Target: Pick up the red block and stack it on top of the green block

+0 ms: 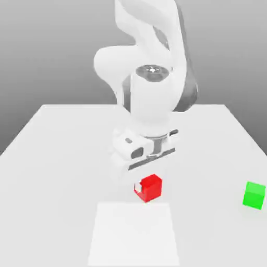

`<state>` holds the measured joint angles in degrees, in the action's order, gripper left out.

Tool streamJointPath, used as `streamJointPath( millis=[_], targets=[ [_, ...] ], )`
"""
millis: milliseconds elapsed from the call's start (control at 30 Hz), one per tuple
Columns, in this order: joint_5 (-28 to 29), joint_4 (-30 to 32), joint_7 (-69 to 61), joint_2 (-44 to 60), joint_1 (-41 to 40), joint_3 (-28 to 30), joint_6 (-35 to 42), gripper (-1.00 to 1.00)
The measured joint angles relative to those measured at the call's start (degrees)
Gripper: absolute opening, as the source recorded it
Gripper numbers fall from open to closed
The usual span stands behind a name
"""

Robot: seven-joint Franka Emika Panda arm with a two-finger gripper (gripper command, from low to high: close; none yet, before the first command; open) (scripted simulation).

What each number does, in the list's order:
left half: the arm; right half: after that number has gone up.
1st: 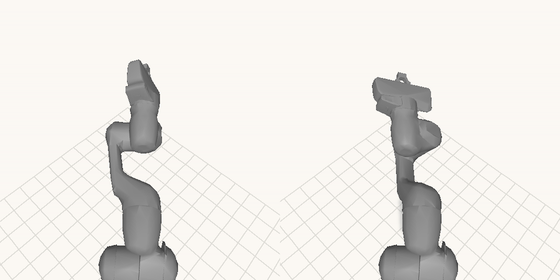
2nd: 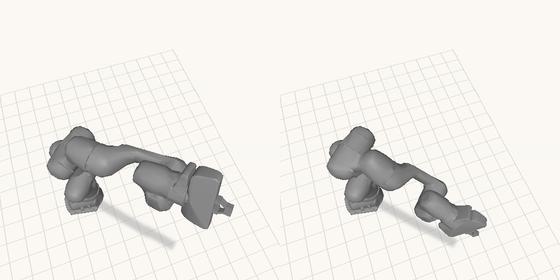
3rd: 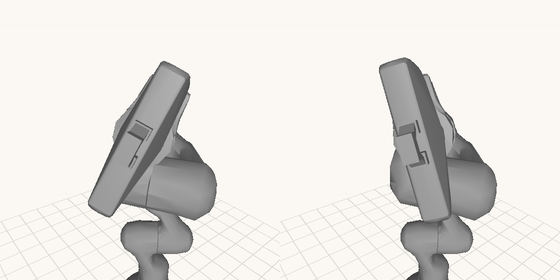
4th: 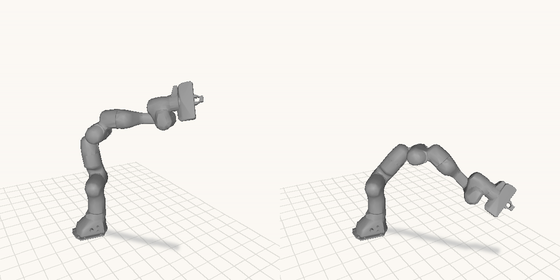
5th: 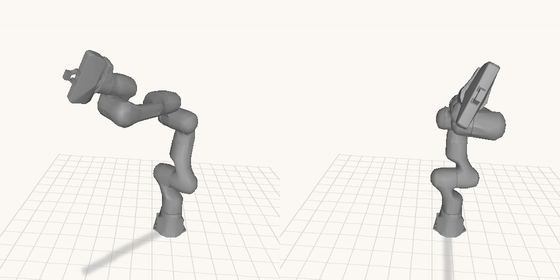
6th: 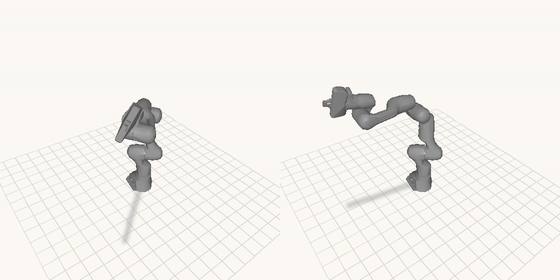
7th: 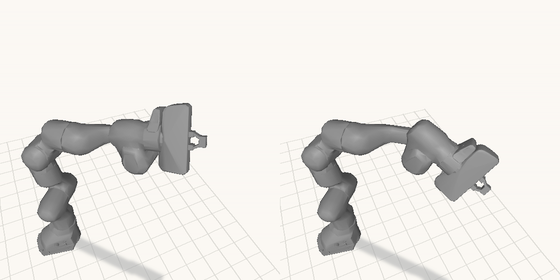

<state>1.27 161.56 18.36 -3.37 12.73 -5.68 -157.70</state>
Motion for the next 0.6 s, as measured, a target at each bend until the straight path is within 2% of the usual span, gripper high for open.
streamJointPath(
  millis=[300, 500, 533, 600],
  targets=[
    [0.4, -12.84, 6.7, 5.84, 21.53, -10.51, 6.73, -1.0],
    [6.35, -14.4, 11.54, 14.99, 23.09, -8.1, -0.68, -1.0],
    [7.24, -14.45, 12.18, 16.29, 23.49, -7.55, -1.83, 1.0],
    [7.24, -14.45, 12.18, 16.29, 23.49, -7.55, -1.83, 1.0]
  ],
)
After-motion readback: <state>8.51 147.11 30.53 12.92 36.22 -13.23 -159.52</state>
